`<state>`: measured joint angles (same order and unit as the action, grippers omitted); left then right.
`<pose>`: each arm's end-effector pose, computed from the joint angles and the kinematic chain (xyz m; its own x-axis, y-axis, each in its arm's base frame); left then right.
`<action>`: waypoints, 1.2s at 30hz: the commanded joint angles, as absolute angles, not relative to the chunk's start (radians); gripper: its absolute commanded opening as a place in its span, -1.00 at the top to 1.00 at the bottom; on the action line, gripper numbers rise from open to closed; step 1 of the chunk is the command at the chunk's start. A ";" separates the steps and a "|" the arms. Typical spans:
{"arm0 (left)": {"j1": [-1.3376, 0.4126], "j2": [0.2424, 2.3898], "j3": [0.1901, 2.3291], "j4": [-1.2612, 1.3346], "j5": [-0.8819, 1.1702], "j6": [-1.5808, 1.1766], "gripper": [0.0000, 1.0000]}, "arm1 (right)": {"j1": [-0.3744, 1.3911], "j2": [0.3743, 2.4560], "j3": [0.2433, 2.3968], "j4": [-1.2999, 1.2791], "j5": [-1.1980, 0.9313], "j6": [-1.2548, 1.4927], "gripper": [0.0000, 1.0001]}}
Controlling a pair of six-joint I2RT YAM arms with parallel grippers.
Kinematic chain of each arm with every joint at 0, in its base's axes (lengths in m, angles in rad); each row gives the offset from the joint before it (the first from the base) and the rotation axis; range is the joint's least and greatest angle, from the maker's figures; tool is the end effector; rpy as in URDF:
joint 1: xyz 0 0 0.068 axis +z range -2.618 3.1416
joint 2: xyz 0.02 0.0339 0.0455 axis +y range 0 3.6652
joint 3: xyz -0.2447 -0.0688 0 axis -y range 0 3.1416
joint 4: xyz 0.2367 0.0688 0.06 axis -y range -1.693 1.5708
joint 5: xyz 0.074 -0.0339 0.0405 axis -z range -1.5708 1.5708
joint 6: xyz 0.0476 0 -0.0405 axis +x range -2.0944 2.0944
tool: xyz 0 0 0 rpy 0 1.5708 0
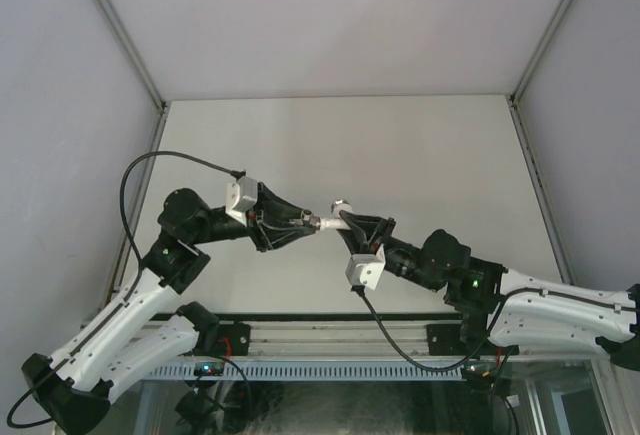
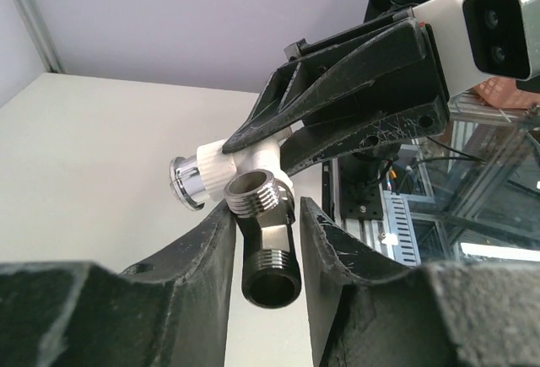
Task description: Install the water faucets
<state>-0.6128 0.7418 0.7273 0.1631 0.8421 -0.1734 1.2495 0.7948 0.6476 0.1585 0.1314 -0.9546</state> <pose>0.1282 -0.1335 0.3510 -0.0509 -0.1046 -0.9932 0.9927 0.1039 -0.0618 0.0731 0.1999 0.3142 0.7359 -0.3507 -0.5791 -0.5168 0.2615 -0.8152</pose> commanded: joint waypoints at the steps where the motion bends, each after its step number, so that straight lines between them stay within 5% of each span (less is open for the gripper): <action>1: -0.629 0.752 0.749 0.212 0.926 -0.177 0.20 | 1.270 0.788 0.657 0.227 0.164 -0.958 1.00; 7: -0.629 0.779 0.764 0.203 0.913 -0.195 0.17 | 1.283 0.799 0.657 0.217 0.190 -0.982 1.00; 13: -0.629 0.781 0.769 0.193 0.890 -0.200 0.38 | 1.298 0.816 0.658 0.207 0.230 -1.011 1.00; 15: -0.629 0.786 0.771 0.193 0.895 -0.201 0.69 | 1.298 0.818 0.657 0.210 0.233 -1.002 1.00; 19: -0.629 0.784 0.769 0.192 0.903 -0.202 0.98 | 1.298 0.815 0.658 0.212 0.229 -0.992 1.00; 24: -0.630 0.773 0.765 0.192 0.914 -0.186 0.99 | 1.255 0.750 0.656 0.209 0.080 -0.844 1.00; 31: -0.629 0.760 0.766 0.246 0.939 -0.229 0.99 | 1.189 0.691 0.657 0.141 -0.041 -0.760 0.20; 36: -0.637 0.736 0.748 0.286 0.943 -0.238 0.99 | 1.191 0.723 0.657 0.124 -0.018 -0.799 -0.13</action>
